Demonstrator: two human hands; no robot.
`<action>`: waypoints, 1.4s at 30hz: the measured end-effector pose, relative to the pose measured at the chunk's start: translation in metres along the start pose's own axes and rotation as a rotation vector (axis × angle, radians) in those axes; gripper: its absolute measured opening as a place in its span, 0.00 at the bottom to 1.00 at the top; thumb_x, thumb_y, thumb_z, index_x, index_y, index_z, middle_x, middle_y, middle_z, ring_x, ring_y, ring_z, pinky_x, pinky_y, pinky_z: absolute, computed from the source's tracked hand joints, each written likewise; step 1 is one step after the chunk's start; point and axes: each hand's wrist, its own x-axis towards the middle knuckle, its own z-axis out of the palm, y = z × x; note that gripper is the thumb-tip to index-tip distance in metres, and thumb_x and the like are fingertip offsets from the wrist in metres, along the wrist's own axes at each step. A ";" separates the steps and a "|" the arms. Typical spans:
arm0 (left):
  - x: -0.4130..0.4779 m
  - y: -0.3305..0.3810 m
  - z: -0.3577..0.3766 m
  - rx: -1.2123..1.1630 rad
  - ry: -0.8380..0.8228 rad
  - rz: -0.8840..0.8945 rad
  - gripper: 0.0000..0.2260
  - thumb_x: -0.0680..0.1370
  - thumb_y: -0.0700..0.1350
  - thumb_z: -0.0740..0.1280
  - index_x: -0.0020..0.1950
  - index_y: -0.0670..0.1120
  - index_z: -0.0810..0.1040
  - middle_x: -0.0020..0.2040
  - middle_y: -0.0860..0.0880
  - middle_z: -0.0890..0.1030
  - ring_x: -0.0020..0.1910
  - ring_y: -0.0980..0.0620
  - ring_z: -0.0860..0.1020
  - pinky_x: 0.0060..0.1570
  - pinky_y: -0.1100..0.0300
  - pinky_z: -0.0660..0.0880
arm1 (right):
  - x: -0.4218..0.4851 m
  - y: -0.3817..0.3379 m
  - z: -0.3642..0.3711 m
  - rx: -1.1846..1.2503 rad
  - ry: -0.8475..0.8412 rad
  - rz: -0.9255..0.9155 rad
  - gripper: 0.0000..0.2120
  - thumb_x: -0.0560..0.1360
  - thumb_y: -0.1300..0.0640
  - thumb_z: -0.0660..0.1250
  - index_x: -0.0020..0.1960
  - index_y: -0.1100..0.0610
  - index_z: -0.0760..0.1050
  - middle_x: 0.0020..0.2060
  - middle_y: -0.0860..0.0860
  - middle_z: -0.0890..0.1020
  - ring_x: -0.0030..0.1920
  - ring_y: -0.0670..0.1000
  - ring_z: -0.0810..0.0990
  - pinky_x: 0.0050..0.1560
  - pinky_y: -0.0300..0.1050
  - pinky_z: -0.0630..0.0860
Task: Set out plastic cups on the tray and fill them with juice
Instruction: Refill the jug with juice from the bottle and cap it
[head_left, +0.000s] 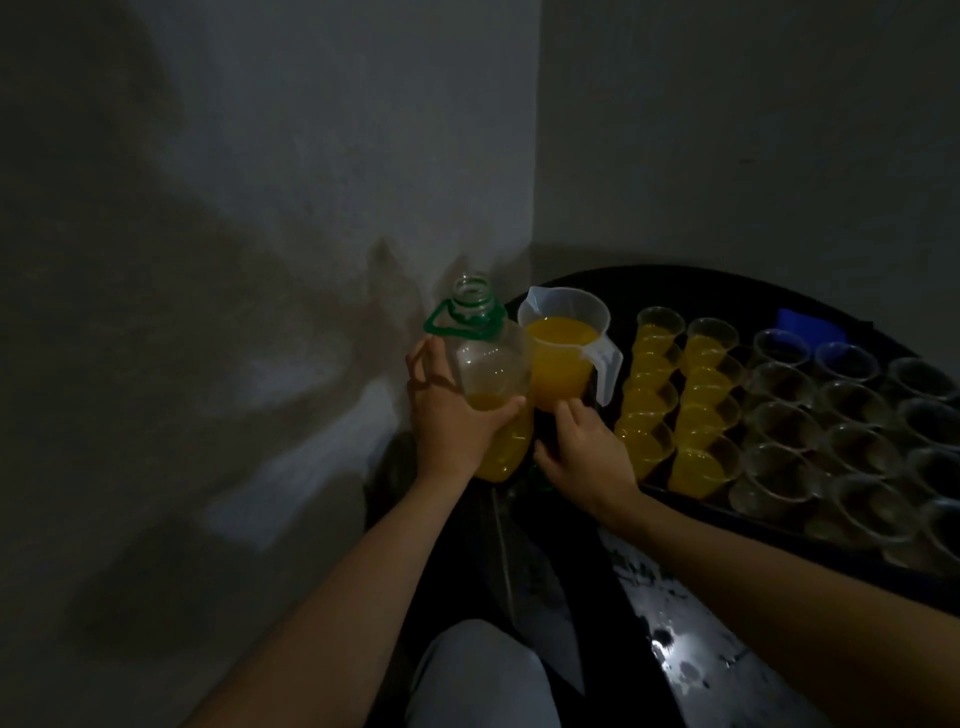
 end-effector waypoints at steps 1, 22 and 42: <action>0.000 -0.001 0.001 0.004 -0.004 0.001 0.55 0.63 0.55 0.84 0.81 0.42 0.56 0.79 0.43 0.58 0.77 0.45 0.61 0.74 0.51 0.66 | -0.001 0.000 0.005 0.010 -0.080 0.029 0.18 0.76 0.44 0.66 0.59 0.55 0.69 0.53 0.52 0.75 0.52 0.53 0.76 0.41 0.46 0.76; 0.000 -0.003 0.002 -0.049 0.001 -0.009 0.56 0.62 0.53 0.84 0.81 0.42 0.57 0.79 0.43 0.57 0.78 0.44 0.59 0.75 0.55 0.63 | 0.013 -0.033 -0.043 0.241 -0.197 0.293 0.13 0.73 0.48 0.75 0.46 0.57 0.77 0.45 0.53 0.82 0.45 0.53 0.81 0.43 0.50 0.79; 0.004 -0.008 -0.003 -0.031 -0.068 -0.004 0.54 0.64 0.56 0.83 0.81 0.47 0.57 0.80 0.45 0.57 0.78 0.44 0.60 0.74 0.49 0.65 | 0.115 -0.111 -0.135 0.748 0.031 0.049 0.26 0.73 0.54 0.75 0.69 0.53 0.73 0.52 0.50 0.80 0.54 0.48 0.80 0.56 0.47 0.81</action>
